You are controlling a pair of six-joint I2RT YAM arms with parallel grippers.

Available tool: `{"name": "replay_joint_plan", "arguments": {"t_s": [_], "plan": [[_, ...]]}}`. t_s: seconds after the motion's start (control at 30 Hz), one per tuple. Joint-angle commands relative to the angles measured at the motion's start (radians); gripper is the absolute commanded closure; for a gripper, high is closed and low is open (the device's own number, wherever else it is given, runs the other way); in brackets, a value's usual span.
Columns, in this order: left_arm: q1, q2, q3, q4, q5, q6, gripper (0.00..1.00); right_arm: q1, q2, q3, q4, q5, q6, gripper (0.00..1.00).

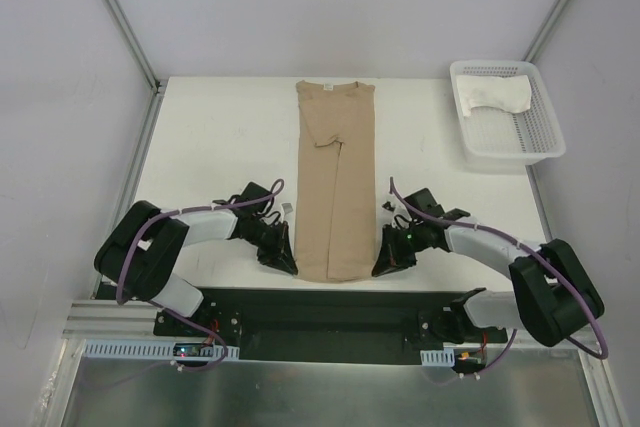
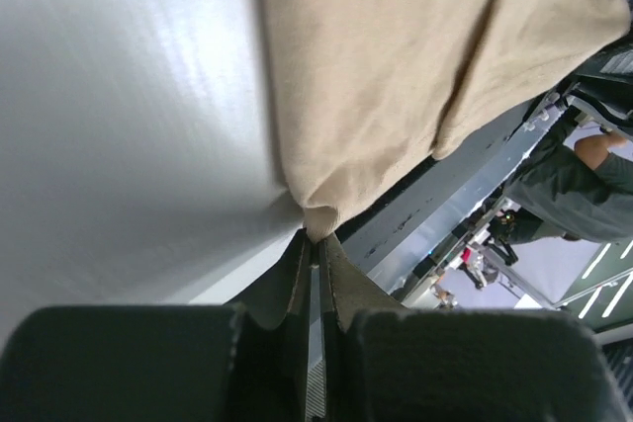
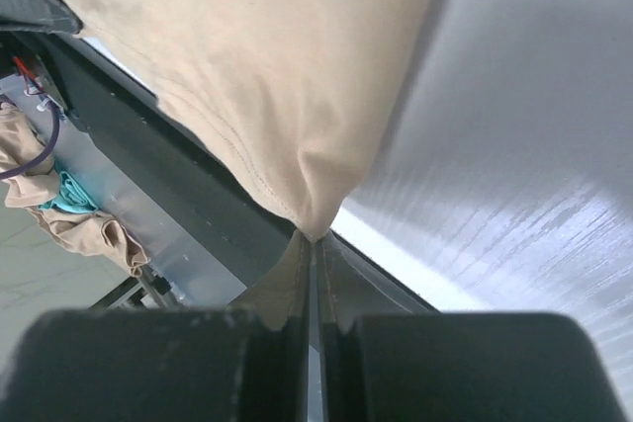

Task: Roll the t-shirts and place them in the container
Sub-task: Roll the T-shirt to the center of the board.

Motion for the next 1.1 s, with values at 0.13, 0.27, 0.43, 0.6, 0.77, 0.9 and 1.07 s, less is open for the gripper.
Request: {"name": "replay_joint_plan", "arguments": {"t_s": [0.13, 0.27, 0.43, 0.6, 0.77, 0.9, 1.07], "plan": [[0.038, -0.096, 0.026, 0.028, 0.014, 0.055, 1.0, -0.008, -0.091, 0.02, -0.05, -0.014, -0.043, 0.99], [0.065, -0.105, 0.026, 0.012, 0.0, 0.07, 1.0, -0.02, -0.106, 0.024, -0.064, -0.009, -0.052, 0.99], [0.075, -0.116, 0.023, 0.003, 0.0, 0.075, 1.0, -0.029, -0.109, 0.031, -0.075, -0.02, -0.056, 0.99], [0.082, -0.108, 0.058, 0.003, -0.006, 0.084, 1.0, -0.072, -0.094, 0.047, -0.064, -0.049, -0.049, 0.99], [0.108, -0.085, 0.098, 0.005, -0.026, 0.09, 1.0, -0.106, -0.057, 0.066, -0.044, -0.055, -0.044, 1.0], [0.122, -0.064, 0.119, 0.005, -0.043, 0.087, 1.0, -0.12, -0.026, 0.11, -0.038, -0.058, -0.055, 0.99], [0.128, -0.036, 0.15, 0.008, -0.059, 0.093, 1.0, -0.149, 0.023, 0.158, -0.03, -0.041, -0.078, 0.99]]}}
